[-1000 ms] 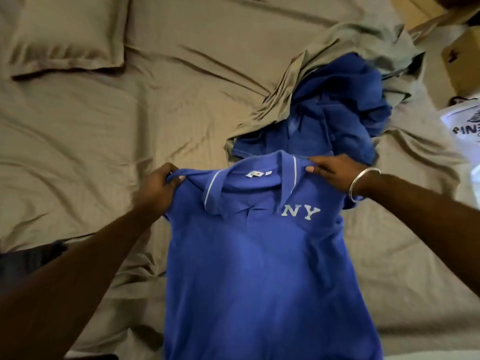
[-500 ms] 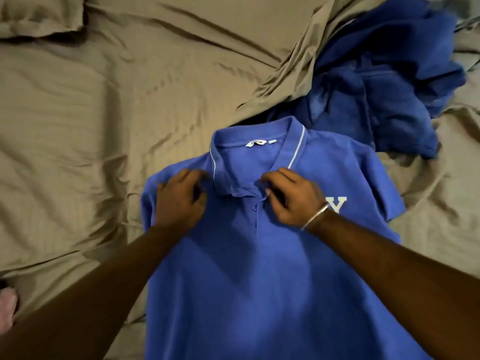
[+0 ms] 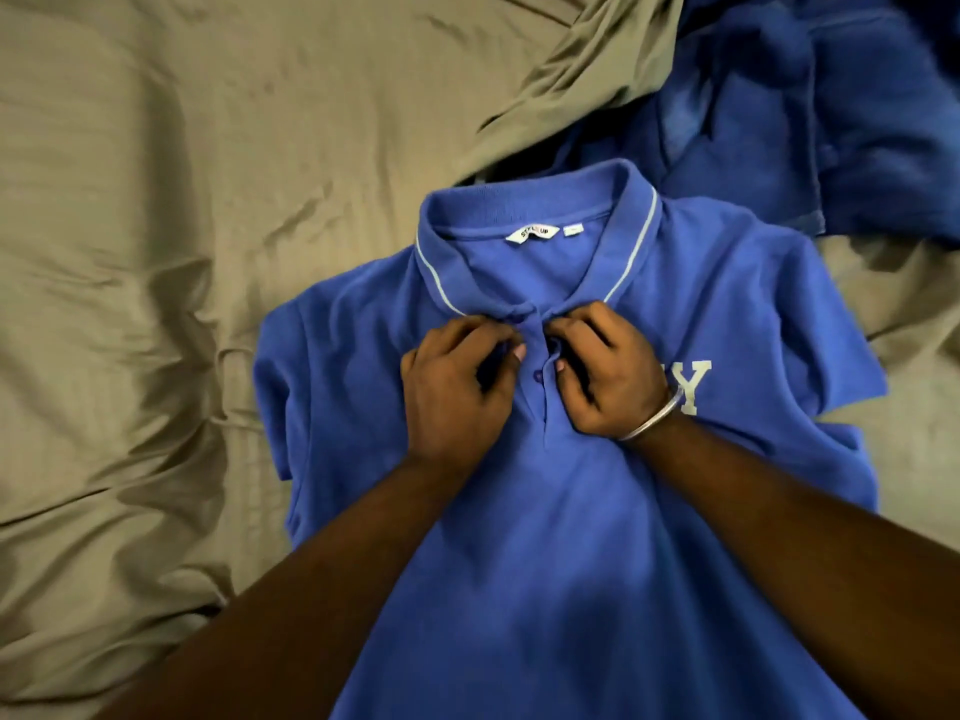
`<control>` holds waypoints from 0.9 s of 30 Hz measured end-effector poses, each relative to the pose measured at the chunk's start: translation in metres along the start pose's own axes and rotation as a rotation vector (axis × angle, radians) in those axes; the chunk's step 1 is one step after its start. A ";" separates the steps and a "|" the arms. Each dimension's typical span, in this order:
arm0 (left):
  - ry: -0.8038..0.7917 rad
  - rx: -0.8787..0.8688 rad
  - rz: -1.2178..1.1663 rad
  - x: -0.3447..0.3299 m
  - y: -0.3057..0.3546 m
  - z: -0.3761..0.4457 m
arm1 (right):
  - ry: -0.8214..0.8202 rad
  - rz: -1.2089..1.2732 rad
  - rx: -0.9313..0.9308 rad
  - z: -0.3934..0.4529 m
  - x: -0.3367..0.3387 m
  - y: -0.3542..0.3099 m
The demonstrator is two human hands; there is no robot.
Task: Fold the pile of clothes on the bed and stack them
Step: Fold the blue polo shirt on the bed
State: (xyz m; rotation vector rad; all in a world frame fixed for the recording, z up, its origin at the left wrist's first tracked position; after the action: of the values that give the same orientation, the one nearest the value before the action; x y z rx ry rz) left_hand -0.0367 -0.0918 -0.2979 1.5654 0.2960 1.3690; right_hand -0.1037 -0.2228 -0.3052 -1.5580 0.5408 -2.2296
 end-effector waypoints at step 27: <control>0.039 0.159 -0.334 -0.006 -0.014 -0.029 | -0.027 -0.014 0.142 -0.011 0.013 -0.025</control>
State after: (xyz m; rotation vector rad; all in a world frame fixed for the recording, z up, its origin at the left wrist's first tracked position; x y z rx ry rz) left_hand -0.0580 -0.0746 -0.3170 1.5368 0.6733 1.1363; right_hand -0.1204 -0.2067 -0.2856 -1.5222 0.3565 -2.2019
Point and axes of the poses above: each hand's wrist, its own z-axis towards the middle knuckle, its own x-axis out of the back of the hand, y = z × x, the point moved 9 cm from there along z, towards the middle knuckle, and after that the axes turned 7 degrees about -z, right-handed, at the moved point
